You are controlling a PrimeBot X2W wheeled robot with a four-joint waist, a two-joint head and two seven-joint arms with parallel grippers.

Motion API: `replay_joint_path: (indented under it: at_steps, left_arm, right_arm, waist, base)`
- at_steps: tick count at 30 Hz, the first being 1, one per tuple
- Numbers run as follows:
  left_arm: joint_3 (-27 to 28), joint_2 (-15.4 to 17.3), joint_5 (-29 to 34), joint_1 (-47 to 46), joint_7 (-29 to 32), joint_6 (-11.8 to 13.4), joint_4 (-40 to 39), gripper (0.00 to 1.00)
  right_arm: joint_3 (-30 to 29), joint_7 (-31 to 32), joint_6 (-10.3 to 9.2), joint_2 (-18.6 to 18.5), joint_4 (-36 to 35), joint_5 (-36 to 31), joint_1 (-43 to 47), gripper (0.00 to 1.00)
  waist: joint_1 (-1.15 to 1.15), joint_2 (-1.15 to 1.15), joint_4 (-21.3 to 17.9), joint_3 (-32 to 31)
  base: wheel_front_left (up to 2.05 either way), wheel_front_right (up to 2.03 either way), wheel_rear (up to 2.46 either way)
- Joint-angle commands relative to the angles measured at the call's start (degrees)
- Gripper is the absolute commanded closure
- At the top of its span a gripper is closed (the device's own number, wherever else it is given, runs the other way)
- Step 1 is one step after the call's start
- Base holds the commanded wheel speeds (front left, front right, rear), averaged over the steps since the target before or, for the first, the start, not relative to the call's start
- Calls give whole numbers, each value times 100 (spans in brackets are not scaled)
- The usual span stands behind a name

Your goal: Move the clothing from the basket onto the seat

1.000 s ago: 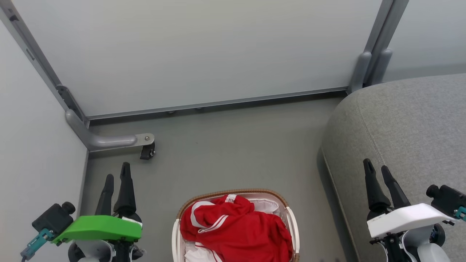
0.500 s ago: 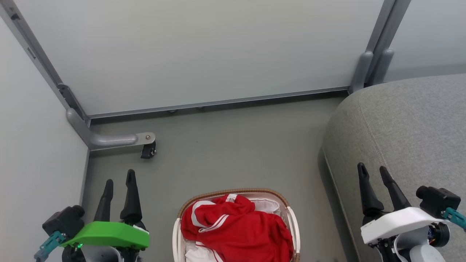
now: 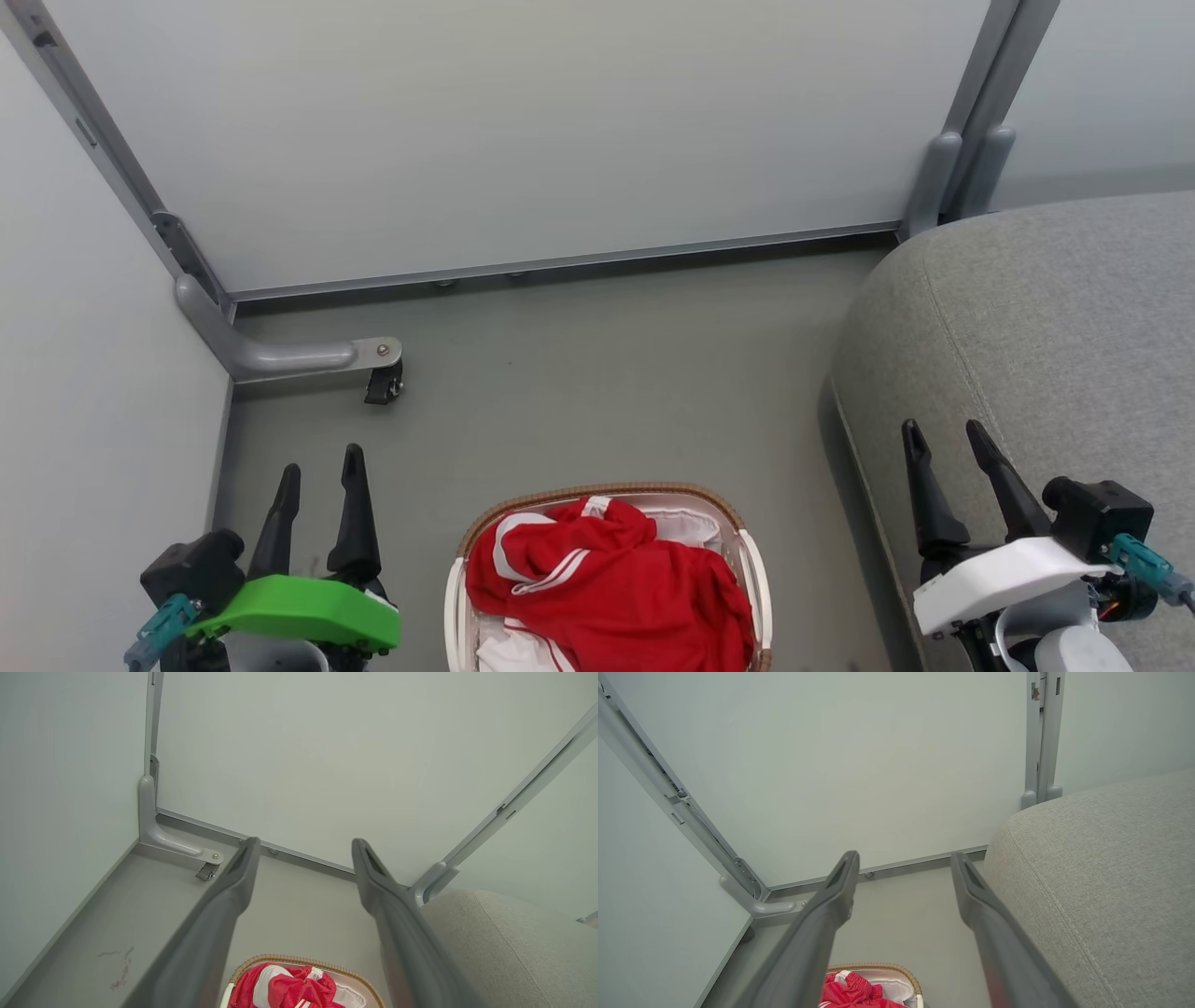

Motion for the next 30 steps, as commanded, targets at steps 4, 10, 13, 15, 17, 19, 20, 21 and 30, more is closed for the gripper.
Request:
replay_joint_path:
  at_steps: [4, 10, 13, 15, 17, 19, 20, 21, 30]
  left_arm:
    - [-40, 43, 285, -27, -99, -46, 35, 0]
    - [-87, 47, 530, -46, -185, -50, 134, 0]
    - [-110, 47, 620, -60, -215, -57, 173, 0]
    - [-126, 48, 693, -68, -238, -60, 203, 0]
    - [-140, 48, 772, -74, -263, -62, 241, 0]
    - [-152, 49, 851, -79, -289, -66, 276, 0]
    - [-160, 49, 894, -83, -295, -67, 289, 0]
    - [-165, 50, 923, -85, -310, -67, 301, 0]
    - [-222, 53, 1269, -99, -412, -71, 362, 0]
  right_arm:
    - [25, -108, 1, -41, -81, -347, 39, 0]
    - [34, -182, 1, -44, -47, -605, 41, 0]
    - [39, -223, 1, -46, -45, -739, 41, 0]
    - [38, -244, 1, -47, -34, -802, 41, 0]
    - [44, -272, 1, -49, -35, -886, 39, 0]
    - [48, -290, 2, -50, -43, -975, 40, 0]
    - [49, -302, 2, -50, -47, -1024, 39, 0]
    - [49, -317, 2, -51, -52, -1062, 39, 0]
    - [94, -418, 2, -56, -41, -1450, 40, 0]
  waist:
    - [0, 0, 4, 5]
    - [0, 0, 14, 15]
    - [0, 0, 20, 19]
    - [0, 0, 26, 22]
    - [0, 0, 31, 25]
    - [0, 0, 35, 29]
    - [0, 0, 38, 31]
    - [0, 0, 40, 33]
    - [0, 0, 63, 68]
  base:
    - [0, 0, 0]
    - [0, 0, 0]
    - [0, 0, 0]
    - [0, 0, 0]
    - [0, 0, 0]
    - [0, 0, 0]
    - [0, 0, 0]
    - [0, 0, 0]
    - [0, 0, 0]
